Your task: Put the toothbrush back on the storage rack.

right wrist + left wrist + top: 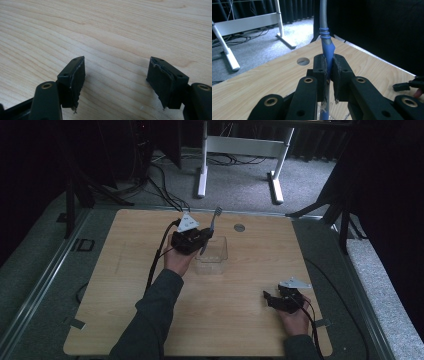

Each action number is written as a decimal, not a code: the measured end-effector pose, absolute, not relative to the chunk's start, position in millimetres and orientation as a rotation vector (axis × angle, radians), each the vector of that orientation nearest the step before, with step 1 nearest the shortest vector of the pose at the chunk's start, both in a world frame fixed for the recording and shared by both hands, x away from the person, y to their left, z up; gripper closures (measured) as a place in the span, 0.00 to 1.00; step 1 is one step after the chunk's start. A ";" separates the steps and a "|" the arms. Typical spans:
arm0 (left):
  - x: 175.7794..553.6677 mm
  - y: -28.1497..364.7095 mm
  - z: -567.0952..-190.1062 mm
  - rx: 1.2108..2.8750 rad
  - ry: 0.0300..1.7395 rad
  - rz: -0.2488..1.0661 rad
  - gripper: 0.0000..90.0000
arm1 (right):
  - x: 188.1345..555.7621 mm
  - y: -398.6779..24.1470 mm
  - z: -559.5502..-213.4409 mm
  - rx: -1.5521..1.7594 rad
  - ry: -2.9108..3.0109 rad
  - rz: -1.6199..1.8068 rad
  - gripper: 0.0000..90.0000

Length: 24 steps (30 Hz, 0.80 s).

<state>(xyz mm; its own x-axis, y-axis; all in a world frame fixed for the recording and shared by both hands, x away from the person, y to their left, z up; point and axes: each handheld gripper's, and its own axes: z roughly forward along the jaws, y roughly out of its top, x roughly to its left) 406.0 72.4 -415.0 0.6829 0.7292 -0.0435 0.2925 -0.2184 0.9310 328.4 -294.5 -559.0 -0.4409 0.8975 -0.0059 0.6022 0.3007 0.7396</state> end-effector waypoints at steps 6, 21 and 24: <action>409.2 68.0 -421.9 1.837 0.808 0.523 0.91 | 328.3 -294.5 -559.1 1.333 2.155 0.947 0.34; 415.8 66.8 -442.7 1.939 0.840 0.540 0.90 | 328.1 -294.3 -559.0 1.334 2.155 0.947 0.34; 417.3 67.4 -448.0 1.963 0.849 0.512 0.89 | 328.1 -294.3 -559.0 1.334 2.155 0.947 0.34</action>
<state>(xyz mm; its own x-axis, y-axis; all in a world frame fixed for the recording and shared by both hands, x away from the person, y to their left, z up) 417.3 67.4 -448.0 0.6775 0.7354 0.0176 0.3586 -0.3511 0.8650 328.1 -294.3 -559.0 -0.4431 0.8965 -0.0069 0.6011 0.3028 0.7396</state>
